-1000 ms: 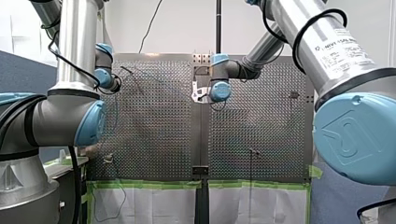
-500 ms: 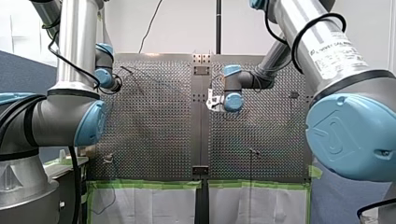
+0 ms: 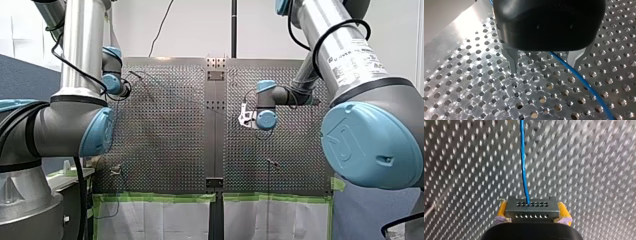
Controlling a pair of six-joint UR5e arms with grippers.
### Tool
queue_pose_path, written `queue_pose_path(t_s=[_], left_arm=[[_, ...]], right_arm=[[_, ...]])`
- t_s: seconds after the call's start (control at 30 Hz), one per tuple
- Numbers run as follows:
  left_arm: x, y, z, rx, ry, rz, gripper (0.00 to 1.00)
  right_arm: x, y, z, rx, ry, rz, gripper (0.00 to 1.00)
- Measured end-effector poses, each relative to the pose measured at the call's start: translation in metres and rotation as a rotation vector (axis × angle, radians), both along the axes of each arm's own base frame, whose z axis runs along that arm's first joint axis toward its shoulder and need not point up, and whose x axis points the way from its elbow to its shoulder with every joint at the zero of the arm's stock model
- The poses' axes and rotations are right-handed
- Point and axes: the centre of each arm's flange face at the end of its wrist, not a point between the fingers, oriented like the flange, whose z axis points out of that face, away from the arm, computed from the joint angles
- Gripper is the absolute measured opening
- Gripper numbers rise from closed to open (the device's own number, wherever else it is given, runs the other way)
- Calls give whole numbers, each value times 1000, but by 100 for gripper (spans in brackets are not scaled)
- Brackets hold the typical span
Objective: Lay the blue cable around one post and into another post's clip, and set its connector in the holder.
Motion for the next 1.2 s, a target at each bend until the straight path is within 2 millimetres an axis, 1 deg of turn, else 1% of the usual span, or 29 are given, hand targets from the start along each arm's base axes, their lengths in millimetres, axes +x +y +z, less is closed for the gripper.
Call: queue_pose_path(t_s=[0.13, 0.23, 0.37, 0.47, 0.57, 0.67, 1.1, 1.2], left_arm=[[0, -1, 0, 0, -1, -4, 100], [1, -2, 0, -2, -4, -5, 100], [1, -3, 0, -7, -7, -8, 100], [3, -4, -5, -11, 1, -15, 100], [4, -5, -9, -12, 7, -21, 100], [5, -6, -10, -12, 9, -23, 100], [5, -6, -10, -13, 10, -24, 100], [5, -7, -11, -13, 10, -26, 100]], right_arm=[[-22, -7, -17, 11, -10, -35, 0], [-42, -11, -36, 27, -8, -68, 0], [-70, -15, -71, 62, -2, -117, 0], [-93, -14, -101, 95, 0, -156, 0], [-111, -13, -123, 117, 7, -189, 0], [-128, -12, -135, 127, 11, -222, 0], [-198, -2, -163, 135, 13, -345, 0], [-213, 4, -175, 148, 19, -368, 0]])
